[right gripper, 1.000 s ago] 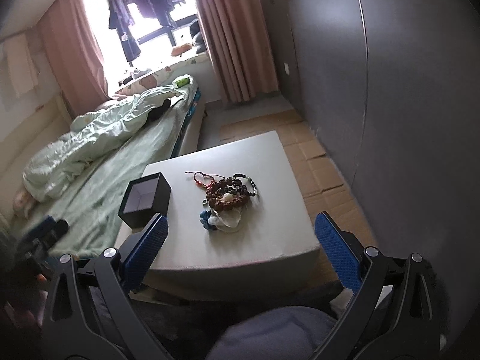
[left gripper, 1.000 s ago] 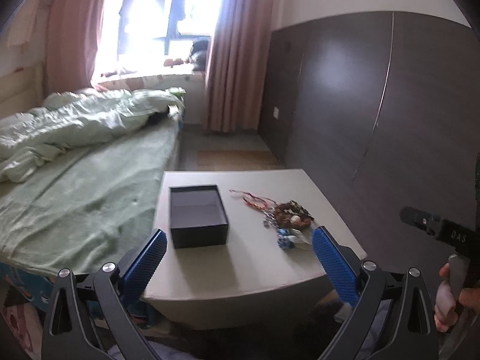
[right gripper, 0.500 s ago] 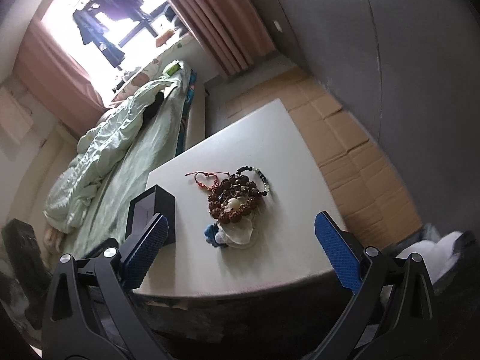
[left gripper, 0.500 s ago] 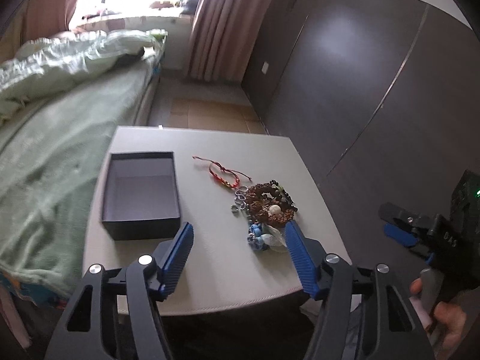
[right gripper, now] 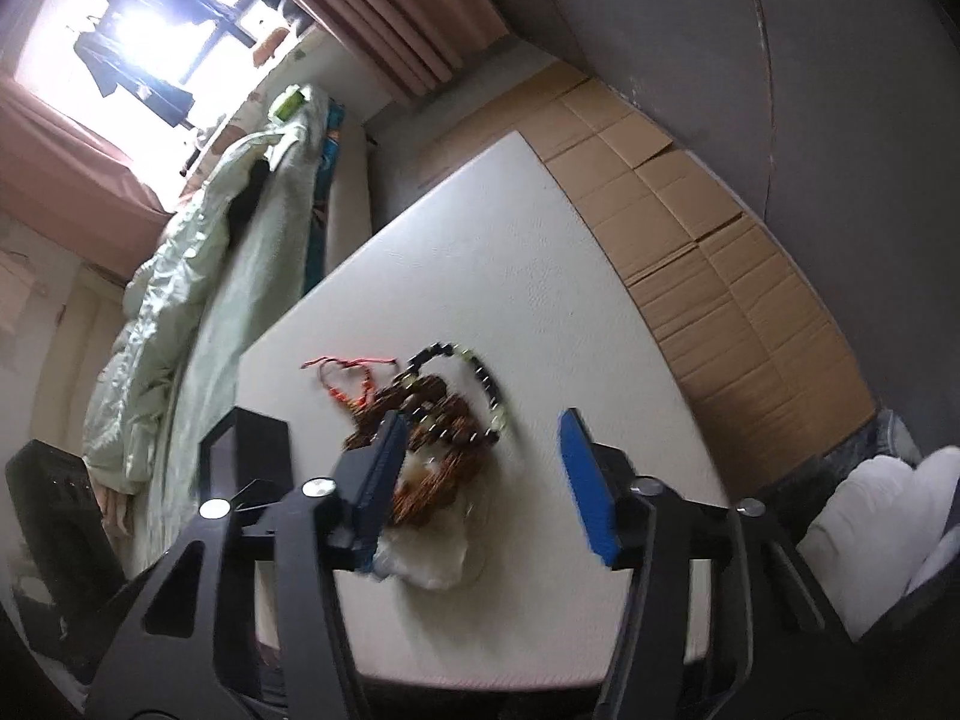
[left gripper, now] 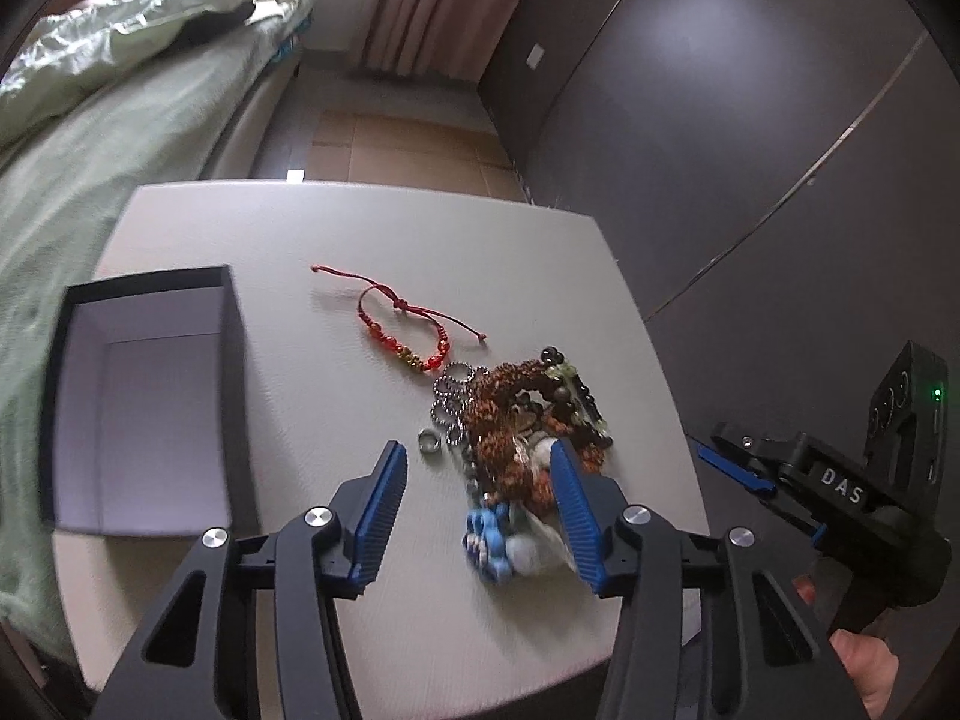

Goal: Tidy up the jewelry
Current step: 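Grasp the brown bead bracelet with the left gripper while the right grasps the dark bead bracelet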

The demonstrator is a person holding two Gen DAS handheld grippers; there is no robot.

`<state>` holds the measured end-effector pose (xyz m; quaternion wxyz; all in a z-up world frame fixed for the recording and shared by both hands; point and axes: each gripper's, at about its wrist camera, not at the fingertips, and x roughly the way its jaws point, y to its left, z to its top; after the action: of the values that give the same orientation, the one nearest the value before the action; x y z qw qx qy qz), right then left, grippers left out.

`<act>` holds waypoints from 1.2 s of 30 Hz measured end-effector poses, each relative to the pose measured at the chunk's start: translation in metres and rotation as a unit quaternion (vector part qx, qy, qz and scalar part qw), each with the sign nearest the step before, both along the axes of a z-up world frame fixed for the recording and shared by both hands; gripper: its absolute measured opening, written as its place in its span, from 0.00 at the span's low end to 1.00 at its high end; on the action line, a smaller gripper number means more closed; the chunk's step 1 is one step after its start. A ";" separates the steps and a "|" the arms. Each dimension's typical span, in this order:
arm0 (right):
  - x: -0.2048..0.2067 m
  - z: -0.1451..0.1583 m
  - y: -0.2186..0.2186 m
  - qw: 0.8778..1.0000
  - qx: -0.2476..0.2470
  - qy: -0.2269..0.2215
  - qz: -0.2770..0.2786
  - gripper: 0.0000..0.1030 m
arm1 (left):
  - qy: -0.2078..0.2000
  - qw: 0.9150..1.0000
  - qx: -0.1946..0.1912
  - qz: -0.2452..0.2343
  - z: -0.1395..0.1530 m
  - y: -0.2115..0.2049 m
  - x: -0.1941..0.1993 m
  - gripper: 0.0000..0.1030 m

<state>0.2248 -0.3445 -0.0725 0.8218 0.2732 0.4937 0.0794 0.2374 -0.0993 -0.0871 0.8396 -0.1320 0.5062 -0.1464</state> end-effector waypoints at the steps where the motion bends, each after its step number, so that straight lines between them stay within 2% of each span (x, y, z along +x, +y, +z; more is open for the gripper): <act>1: 0.007 -0.004 0.001 1.000 0.002 0.007 0.006 0.44 | 0.009 1.000 -0.002 -0.001 -0.006 -0.002 0.008 0.42; 6: 0.029 -0.017 0.009 0.999 -0.028 0.026 0.033 0.44 | 0.043 0.999 0.002 -0.002 -0.027 -0.007 0.031 0.34; 9: 0.038 -0.024 0.014 0.997 -0.047 0.035 0.045 0.44 | 0.062 0.998 -0.010 -0.002 -0.040 -0.008 0.038 0.32; 16: 0.056 -0.037 0.030 0.993 -0.070 0.055 0.078 0.41 | 0.068 0.997 -0.020 -0.010 -0.045 -0.012 0.040 0.28; 22: 0.061 -0.039 0.049 0.985 -0.140 0.046 0.093 0.35 | 0.072 0.997 -0.028 -0.010 -0.050 -0.013 0.041 0.18; 27: 0.057 -0.039 0.069 0.970 -0.213 0.039 0.114 0.35 | 0.073 0.997 -0.039 -0.002 -0.044 -0.007 0.038 0.17; 30: 0.052 -0.041 0.081 0.956 -0.260 0.031 0.131 0.34 | 0.068 0.996 -0.049 0.003 -0.036 -0.003 0.037 0.17; 32: 0.050 -0.041 0.085 0.949 -0.283 0.026 0.138 0.26 | 0.063 0.997 -0.052 0.005 -0.031 -0.001 0.034 0.17; 33: 0.049 -0.042 0.086 0.949 -0.281 0.025 0.142 0.21 | 0.060 0.997 -0.052 0.005 -0.027 0.000 0.033 0.17; 34: 0.048 -0.042 0.085 0.950 -0.276 0.026 0.144 0.07 | 0.058 0.997 -0.054 0.005 -0.026 0.000 0.033 0.17; 36: 0.046 -0.042 0.084 0.953 -0.266 0.027 0.146 0.07 | 0.055 0.997 -0.060 0.004 -0.021 0.001 0.033 0.16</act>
<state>0.2706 -0.2609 -0.1144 0.8305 -0.0277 0.5534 0.0568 0.2704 -0.0979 -0.1080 0.8017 -0.1922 0.5412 -0.1655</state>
